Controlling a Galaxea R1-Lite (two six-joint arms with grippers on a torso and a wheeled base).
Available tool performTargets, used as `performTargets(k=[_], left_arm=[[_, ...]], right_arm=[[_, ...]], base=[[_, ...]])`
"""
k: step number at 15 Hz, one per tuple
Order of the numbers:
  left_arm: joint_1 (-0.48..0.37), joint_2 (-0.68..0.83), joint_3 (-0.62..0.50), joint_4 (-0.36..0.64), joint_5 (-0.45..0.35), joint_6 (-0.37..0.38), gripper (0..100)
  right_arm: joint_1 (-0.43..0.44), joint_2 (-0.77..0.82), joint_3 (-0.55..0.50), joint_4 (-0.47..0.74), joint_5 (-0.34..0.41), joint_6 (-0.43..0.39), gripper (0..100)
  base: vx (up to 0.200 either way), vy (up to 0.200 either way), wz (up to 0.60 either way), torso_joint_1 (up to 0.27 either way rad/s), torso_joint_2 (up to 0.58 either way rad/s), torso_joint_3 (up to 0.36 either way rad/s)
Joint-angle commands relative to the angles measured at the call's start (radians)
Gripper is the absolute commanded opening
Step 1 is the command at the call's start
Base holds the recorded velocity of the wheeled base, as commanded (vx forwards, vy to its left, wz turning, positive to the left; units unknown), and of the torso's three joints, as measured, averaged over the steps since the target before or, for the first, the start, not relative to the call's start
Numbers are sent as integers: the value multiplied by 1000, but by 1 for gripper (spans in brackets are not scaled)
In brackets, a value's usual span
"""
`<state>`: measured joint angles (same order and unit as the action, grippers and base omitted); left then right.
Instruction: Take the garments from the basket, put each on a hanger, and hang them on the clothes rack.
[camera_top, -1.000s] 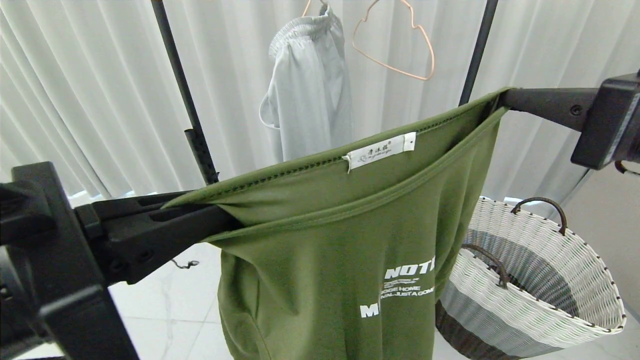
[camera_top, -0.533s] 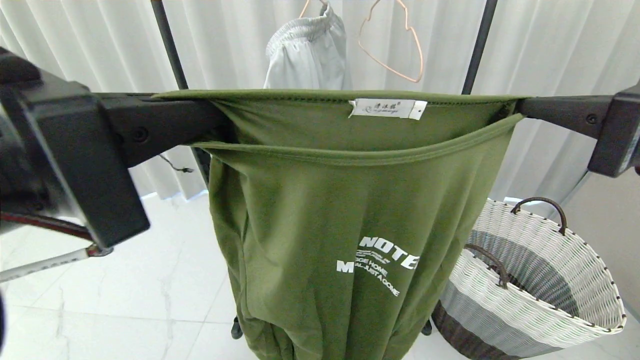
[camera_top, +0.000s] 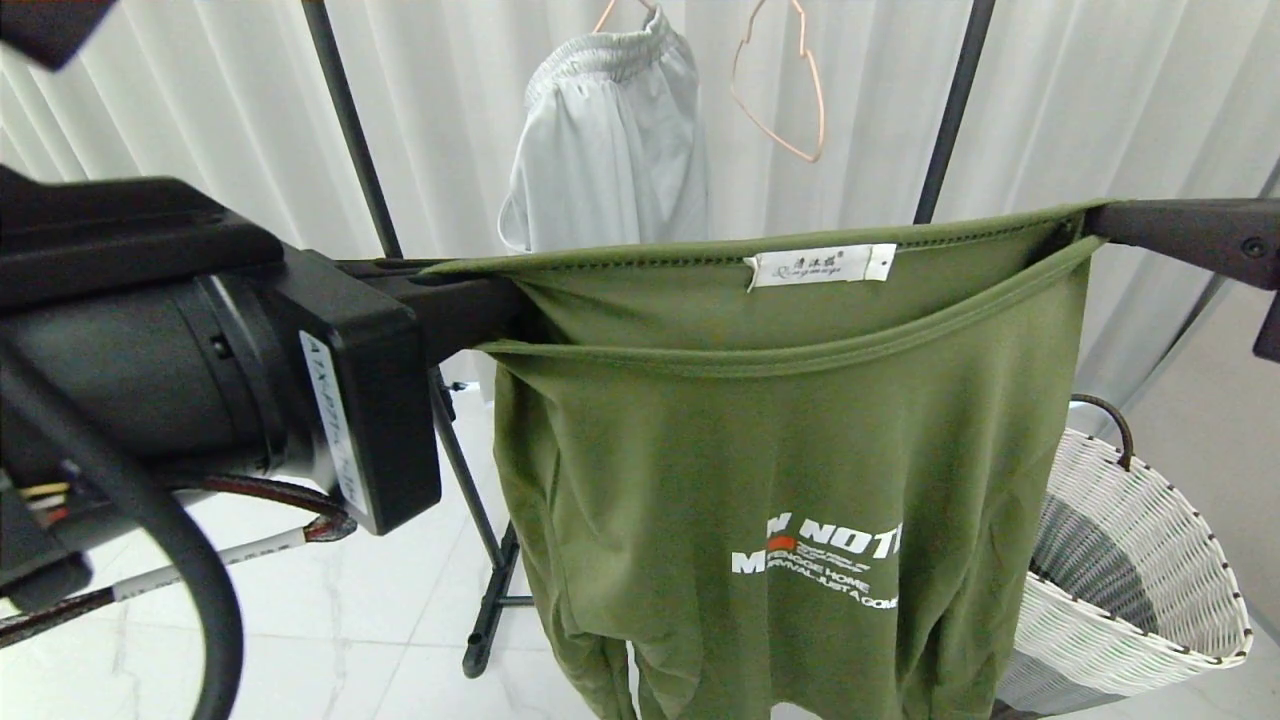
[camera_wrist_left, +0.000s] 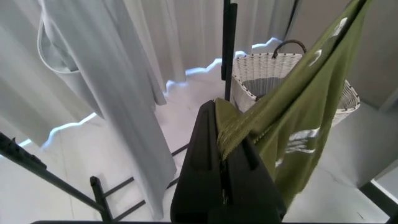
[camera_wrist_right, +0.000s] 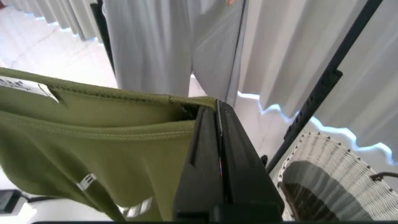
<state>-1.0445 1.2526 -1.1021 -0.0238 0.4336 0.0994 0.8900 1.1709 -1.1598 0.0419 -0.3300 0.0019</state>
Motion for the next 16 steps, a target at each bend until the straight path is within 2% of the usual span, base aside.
performTargets(k=[1, 6, 9, 14, 15, 16], left_arm=[[1, 4, -1, -1, 0, 0, 0], [34, 10, 5, -1, 2, 8, 0], [118, 30, 10, -1, 5, 14, 0], [121, 25, 50, -1, 7, 29, 0], [136, 25, 57, -1, 8, 34, 0], [136, 24, 59, -1, 8, 34, 0]], right_arm=[[0, -7, -1, 10, 0, 1, 100], [1, -65, 72, 13, 0, -7, 100], [1, -114, 123, 15, 2, -20, 100], [-2, -132, 147, 32, -3, -22, 100], [-9, -134, 150, 49, -7, -37, 100], [-59, -132, 161, 82, -9, -51, 100]], base=[[0, 0, 0, 0, 0, 0], [0, 0, 0, 0, 0, 0], [0, 0, 0, 0, 0, 0], [0, 0, 0, 0, 0, 0], [0, 0, 0, 0, 0, 0], [0, 0, 0, 0, 0, 0]])
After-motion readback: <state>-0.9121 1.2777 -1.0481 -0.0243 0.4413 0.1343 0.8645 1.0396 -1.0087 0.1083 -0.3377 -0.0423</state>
